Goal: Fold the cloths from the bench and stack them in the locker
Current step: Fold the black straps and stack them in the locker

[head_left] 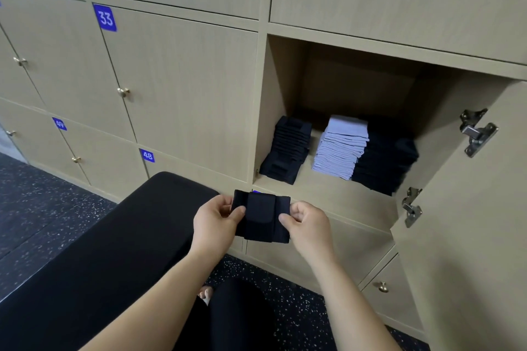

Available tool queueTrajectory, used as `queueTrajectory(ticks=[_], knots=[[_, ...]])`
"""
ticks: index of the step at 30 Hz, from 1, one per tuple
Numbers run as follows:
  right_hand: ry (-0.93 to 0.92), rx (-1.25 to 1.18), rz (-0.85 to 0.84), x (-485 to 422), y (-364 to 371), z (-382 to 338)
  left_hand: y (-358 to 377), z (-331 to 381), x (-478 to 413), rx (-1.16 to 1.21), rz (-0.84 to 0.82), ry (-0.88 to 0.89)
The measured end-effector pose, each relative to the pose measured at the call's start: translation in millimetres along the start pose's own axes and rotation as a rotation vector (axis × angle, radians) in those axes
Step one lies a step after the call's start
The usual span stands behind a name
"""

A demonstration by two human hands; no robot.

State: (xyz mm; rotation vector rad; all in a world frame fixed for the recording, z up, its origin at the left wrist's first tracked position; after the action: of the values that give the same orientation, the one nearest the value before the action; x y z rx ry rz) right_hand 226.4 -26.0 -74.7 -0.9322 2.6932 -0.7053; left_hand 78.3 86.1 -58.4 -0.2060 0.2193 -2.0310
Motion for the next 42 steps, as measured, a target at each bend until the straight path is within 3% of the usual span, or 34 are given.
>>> queueTrajectory(ticks=[4,8,14,21,30,42], knots=[[0.117,-0.231,0.013,-21,-2,15,8,5,-14,0.3,-0.082,-0.087],[0.13,-0.323,0.029,-50,-3,20,18,3,-39,0.314,-0.111,-0.074],[0.148,-0.406,0.055,-105,-7,29,29,-18,-82,0.166,-0.011,-0.049],[0.25,-0.436,0.161,-179,-3,41,37,-54,-117,0.039,-0.02,-0.08],[0.422,-0.548,0.158,-242,23,52,35,-86,-139,-0.4,-0.086,-0.003],[0.462,-0.431,0.246,-249,43,80,46,-104,-147,-0.416,-0.092,0.001]])
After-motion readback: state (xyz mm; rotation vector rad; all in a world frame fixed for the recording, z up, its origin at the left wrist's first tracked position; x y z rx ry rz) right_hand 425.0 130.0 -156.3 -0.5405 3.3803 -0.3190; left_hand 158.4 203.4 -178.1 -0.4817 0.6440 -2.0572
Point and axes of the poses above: each hand's wrist, its own x-axis away from the middle knuckle, its own y-axis out of the palm, z = x × y, the point moved 3 cm from there along -x, towards the middle knuckle
